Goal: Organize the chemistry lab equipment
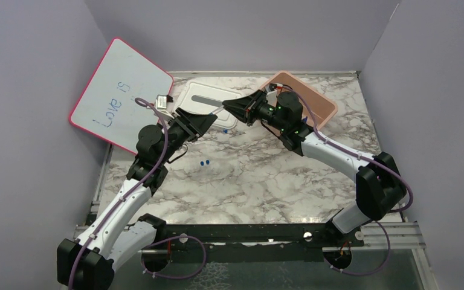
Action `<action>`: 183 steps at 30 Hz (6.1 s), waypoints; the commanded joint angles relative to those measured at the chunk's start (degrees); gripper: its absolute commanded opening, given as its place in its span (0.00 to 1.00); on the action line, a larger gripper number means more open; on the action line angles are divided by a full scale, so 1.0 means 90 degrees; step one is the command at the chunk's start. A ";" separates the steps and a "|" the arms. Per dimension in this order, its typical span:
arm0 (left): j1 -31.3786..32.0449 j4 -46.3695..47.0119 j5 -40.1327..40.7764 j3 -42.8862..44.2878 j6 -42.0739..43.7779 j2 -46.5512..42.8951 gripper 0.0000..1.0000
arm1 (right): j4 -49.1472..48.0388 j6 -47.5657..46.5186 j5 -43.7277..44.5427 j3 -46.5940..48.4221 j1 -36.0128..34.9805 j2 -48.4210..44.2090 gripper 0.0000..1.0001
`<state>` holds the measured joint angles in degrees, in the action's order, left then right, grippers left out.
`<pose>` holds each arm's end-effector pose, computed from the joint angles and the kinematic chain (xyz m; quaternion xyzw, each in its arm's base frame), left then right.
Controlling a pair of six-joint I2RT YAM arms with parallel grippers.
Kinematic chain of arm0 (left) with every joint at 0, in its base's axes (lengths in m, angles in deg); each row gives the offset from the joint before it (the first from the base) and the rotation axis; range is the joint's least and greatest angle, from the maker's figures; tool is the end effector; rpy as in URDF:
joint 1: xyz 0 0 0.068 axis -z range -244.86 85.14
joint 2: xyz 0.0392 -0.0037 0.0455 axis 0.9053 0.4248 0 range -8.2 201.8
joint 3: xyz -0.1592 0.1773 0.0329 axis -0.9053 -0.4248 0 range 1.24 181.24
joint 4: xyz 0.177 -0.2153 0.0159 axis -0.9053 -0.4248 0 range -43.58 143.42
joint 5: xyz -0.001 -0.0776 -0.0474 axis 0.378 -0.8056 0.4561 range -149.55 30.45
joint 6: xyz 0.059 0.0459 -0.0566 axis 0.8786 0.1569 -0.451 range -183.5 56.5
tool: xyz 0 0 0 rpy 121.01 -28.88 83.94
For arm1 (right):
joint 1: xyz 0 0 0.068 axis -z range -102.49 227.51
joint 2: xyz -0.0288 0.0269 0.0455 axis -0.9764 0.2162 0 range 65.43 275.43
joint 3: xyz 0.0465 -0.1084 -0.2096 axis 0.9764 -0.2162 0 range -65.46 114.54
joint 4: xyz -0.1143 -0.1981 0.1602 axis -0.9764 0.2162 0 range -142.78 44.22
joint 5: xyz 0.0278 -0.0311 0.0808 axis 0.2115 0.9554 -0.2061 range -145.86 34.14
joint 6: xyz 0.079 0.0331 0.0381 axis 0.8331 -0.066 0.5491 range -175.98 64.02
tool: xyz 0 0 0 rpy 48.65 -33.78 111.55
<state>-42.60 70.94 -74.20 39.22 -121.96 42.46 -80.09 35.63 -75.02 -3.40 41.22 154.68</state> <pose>0.2693 -0.1333 0.3056 -0.1192 0.6670 -0.5388 0.5006 0.3326 0.2787 0.2771 0.2190 0.6716 0.6787 0.2008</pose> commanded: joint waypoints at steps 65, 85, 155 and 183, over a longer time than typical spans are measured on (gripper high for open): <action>0.0603 -0.8494 0.1389 0.3065 0.4122 0.2952 0.09 | 0.1988 -0.3988 0.0546 -0.2821 0.0106 -0.1082 0.54; 0.0603 -0.8074 0.1926 0.2916 0.4151 0.3360 0.09 | 0.2079 -0.3915 0.0538 -0.2880 0.0106 -0.1028 0.53; 0.0593 -0.5379 0.3674 0.2529 0.3026 0.1313 0.59 | 0.3846 -0.8273 0.1808 0.3046 -0.0455 0.3818 0.56; 0.0525 -0.5325 0.3531 0.2322 0.3193 0.1112 0.61 | 0.4173 -1.0651 0.2323 0.4273 -0.1084 0.5322 0.36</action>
<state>-37.49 21.63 -43.19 60.33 -93.85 54.08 -46.52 -53.98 -53.36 34.17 33.59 198.73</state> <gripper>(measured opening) 0.613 0.445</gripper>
